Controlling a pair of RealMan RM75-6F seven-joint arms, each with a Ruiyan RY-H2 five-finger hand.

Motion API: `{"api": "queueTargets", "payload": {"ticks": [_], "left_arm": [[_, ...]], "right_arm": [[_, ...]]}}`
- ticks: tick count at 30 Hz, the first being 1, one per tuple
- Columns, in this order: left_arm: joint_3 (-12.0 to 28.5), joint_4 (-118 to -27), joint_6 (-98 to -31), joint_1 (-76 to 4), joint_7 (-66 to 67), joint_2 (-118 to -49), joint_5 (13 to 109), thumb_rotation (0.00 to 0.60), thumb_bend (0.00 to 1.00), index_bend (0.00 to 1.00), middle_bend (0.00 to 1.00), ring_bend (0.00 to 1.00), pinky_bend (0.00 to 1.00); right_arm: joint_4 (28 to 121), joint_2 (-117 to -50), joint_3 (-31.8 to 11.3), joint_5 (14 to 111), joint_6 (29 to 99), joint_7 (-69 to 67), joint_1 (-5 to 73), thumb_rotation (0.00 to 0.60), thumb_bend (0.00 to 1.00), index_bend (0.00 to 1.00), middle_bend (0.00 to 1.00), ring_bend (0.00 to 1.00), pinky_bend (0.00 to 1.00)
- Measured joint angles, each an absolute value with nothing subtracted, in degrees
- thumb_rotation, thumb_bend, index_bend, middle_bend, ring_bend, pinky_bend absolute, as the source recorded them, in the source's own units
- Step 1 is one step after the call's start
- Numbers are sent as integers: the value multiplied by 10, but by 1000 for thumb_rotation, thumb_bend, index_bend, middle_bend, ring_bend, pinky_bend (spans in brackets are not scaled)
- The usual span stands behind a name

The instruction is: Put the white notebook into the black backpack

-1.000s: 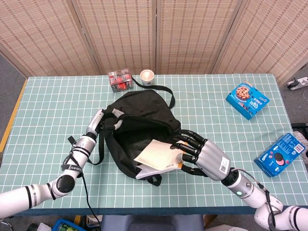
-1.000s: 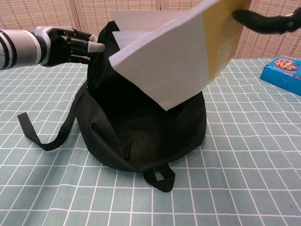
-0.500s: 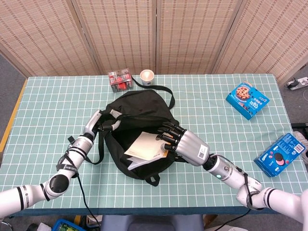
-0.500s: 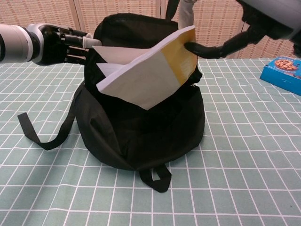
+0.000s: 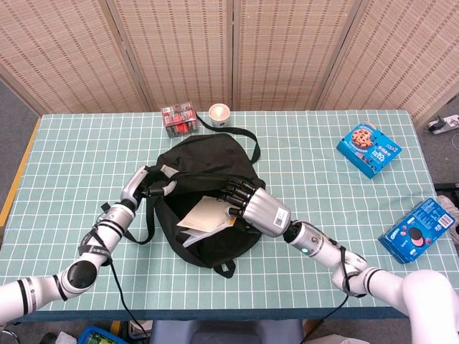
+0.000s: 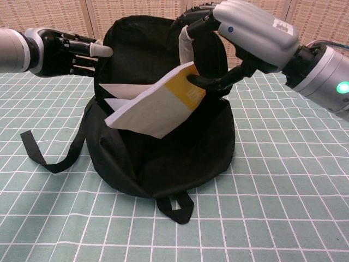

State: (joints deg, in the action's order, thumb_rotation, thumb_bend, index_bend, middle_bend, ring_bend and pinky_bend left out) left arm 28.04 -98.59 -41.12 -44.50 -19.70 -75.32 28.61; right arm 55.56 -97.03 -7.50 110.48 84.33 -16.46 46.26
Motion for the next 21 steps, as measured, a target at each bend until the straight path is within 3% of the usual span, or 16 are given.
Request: {"api": "queueTargets", "payload": {"ticks": [11,21], "left_arm": [[279,-991,-392,-437,-220,-735,284,600,427,740,382,322,206],[277,-990,-376,-428,-241,-722,293,600,427,739,382,322,210]], "right_arm": [[417,-1033,-41,1087,860,-204,469,600,416,736,265,168,188],[365,-1048,7,1085,866,-206,449,600,417,737,254,156,188]]}}
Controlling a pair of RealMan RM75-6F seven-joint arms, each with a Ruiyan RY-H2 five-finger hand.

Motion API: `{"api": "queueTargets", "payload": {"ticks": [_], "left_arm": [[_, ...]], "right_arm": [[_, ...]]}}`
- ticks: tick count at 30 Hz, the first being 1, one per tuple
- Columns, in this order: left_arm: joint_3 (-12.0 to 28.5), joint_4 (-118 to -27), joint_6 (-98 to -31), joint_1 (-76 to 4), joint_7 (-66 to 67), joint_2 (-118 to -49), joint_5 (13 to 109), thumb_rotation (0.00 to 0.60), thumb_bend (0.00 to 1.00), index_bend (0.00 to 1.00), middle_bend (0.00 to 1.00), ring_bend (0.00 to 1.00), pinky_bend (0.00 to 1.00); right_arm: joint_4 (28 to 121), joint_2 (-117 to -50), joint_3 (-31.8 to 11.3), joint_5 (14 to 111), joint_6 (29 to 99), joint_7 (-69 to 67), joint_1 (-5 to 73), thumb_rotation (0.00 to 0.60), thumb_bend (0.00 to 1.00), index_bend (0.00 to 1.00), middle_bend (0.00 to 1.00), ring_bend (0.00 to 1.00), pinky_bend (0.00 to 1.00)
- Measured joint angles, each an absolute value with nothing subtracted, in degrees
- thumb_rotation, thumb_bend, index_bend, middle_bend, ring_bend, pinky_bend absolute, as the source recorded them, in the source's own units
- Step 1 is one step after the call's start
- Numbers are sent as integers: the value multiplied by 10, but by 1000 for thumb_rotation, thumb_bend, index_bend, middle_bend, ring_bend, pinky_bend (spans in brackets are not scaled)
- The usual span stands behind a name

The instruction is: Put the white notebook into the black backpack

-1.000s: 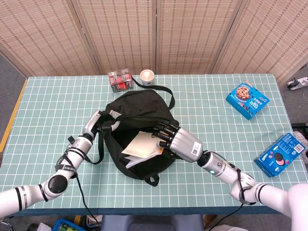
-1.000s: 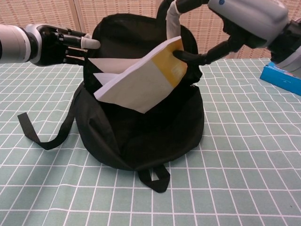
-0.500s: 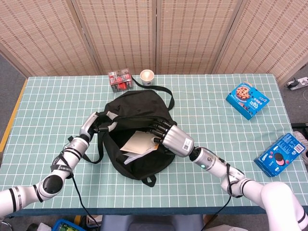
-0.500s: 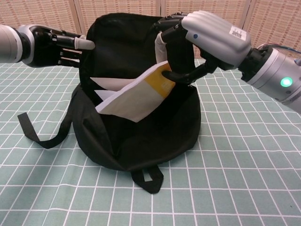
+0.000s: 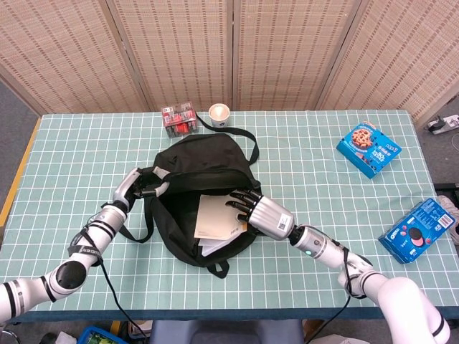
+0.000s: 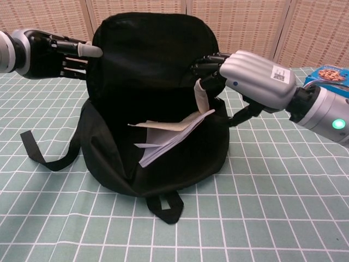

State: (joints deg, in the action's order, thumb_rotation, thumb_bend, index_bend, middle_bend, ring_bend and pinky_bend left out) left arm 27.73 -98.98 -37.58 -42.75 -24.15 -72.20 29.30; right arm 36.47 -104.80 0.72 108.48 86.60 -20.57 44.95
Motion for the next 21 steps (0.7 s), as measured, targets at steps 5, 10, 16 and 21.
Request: {"api": "queueTargets", "payload": {"ticks": [5,10,16,21], "left_arm": [[275,-989,-371,-426,-248,-718,297,600,427,739,382,322,213],[272,-990,-368,-425,-253,-715,297,600,427,739,382,322,214],[270,-992,-362,-426,-259,-710,296,600,427,738,382,321,218],[267,-995,-357,-427,-262,-707,297,600,427,736,374,307,219]], "right_arm": [[345,-1055,13,1080,859,-188,451,600,417,739,243,146,181],[333,-1067,14,1072,846,-174,460,600,417,738,230,134,172],[316,-1084,16,1063,826,-159,472,600,417,739,219,119,159],[303,-1098,17,1057,811,-134,480,600,414,738,203,100,140]]}}
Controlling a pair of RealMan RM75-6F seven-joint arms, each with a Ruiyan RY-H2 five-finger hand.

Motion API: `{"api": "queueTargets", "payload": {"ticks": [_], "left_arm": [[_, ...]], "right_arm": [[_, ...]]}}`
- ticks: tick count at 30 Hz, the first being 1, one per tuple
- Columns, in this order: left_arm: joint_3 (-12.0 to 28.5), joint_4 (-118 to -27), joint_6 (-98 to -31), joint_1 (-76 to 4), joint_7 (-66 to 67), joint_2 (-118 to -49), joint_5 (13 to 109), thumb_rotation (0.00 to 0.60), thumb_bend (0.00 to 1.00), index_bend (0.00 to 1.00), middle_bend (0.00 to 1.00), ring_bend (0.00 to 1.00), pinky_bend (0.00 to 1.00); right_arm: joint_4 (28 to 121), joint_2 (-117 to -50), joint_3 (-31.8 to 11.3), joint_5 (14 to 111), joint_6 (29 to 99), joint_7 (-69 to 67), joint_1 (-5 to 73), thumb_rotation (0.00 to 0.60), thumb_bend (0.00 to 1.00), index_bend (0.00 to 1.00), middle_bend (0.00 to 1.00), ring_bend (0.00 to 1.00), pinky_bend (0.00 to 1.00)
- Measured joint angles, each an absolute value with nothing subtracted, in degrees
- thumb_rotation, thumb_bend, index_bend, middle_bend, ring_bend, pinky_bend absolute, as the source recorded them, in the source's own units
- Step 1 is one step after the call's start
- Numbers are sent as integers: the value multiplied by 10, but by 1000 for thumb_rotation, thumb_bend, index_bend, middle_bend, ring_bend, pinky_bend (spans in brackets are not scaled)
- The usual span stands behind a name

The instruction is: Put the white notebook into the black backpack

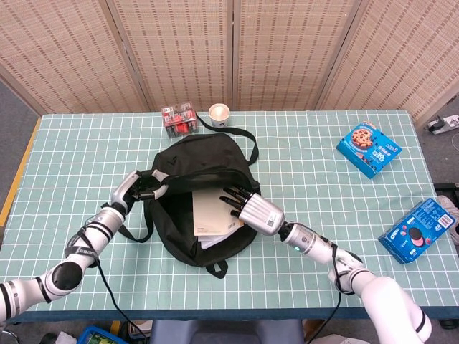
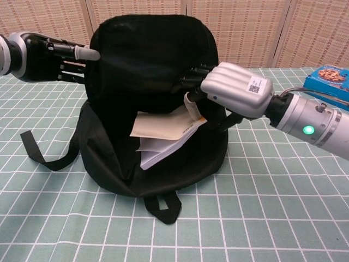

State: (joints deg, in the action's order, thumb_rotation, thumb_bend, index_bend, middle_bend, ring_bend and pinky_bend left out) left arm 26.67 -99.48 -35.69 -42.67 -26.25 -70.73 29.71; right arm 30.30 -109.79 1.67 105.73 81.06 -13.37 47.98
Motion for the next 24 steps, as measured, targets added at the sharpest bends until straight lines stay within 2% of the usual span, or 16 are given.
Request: {"api": "queueTargets", "payload": {"ticks": [10,14,16,21,24], "left_arm": [[262,-999,-346,-426,-273,-701,299,600,427,734,360,290,219],[261,-998,-344,-427,-275,-700,300,600,427,734,359,290,219],[260,-998,-344,-428,-277,-700,301,600,427,733,358,290,219],[259,-997,-344,-427,-281,-699,302,600,427,728,353,289,219],[259,-995,-344,-428,-283,-698,302,600,427,722,353,289,219]], "right_arm": [[281,-1131,8,1034,788,-82,490,600,404,738,194,89,112],[274,-1143,4,1024,779,-64,494,600,331,718,179,72,86],[273,-1146,2,1019,773,-54,495,600,263,644,151,53,65],[286,-1149,-1,1006,759,-34,494,600,99,313,72,4,15],[299,-1145,-2,1001,755,-28,493,600,43,200,51,0,2]]}}
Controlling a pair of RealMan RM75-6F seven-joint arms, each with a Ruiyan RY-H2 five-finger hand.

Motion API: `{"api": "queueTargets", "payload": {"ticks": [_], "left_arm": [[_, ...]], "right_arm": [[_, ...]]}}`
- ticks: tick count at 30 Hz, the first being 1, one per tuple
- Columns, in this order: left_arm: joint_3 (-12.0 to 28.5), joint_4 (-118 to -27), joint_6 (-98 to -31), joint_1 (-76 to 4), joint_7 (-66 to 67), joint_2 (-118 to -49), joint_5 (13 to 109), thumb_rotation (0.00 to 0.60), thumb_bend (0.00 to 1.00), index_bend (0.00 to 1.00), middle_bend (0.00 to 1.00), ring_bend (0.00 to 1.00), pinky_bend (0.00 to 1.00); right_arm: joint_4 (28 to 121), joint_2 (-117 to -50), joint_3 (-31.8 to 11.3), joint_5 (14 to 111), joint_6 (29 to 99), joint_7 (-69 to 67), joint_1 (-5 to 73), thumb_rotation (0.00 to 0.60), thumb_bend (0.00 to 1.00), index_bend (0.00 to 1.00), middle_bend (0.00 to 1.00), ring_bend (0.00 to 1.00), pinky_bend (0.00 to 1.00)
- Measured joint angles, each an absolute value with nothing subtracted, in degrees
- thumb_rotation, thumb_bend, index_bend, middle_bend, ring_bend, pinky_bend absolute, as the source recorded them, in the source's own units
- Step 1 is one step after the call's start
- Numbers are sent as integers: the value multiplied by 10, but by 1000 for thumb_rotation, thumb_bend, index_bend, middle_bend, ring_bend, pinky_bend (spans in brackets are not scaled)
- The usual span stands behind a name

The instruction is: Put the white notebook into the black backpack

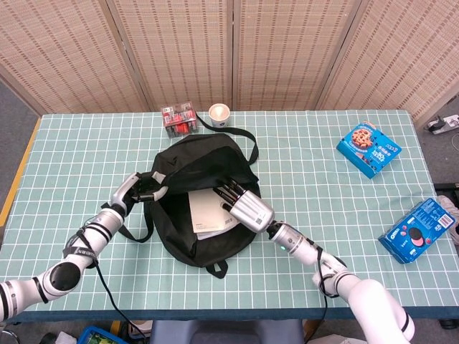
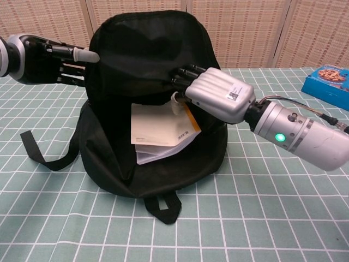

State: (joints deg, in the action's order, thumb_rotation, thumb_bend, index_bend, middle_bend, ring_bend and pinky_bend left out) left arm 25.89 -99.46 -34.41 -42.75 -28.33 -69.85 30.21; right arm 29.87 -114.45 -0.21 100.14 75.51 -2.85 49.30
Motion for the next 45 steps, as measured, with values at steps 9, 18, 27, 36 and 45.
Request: {"api": "queueTargets", "payload": {"ticks": [9,18,27,36,45], "left_arm": [[257,-991,-342,-429,-287,-700,308,600,427,708,345,286,219],[254,-991,-343,-430,-287,-704,317,600,410,601,307,258,219],[250,-997,-358,-419,-284,-709,359,600,381,83,115,116,212],[243,-1004,-372,-402,-278,-702,414,600,347,8,41,48,180],[217,-984,-417,-387,-219,-683,488,600,347,58,41,48,172]], "right_arm": [[351,-1110,9,1006,774,-16,481,600,0,87,16,0,0],[445,-1032,37,1035,824,15,453,600,0,69,8,0,0],[572,-930,56,1055,870,50,415,600,0,69,8,0,0],[661,-852,47,1056,890,82,385,600,0,69,9,0,0],[743,-771,34,1003,852,91,358,600,177,123,106,62,107]]}}
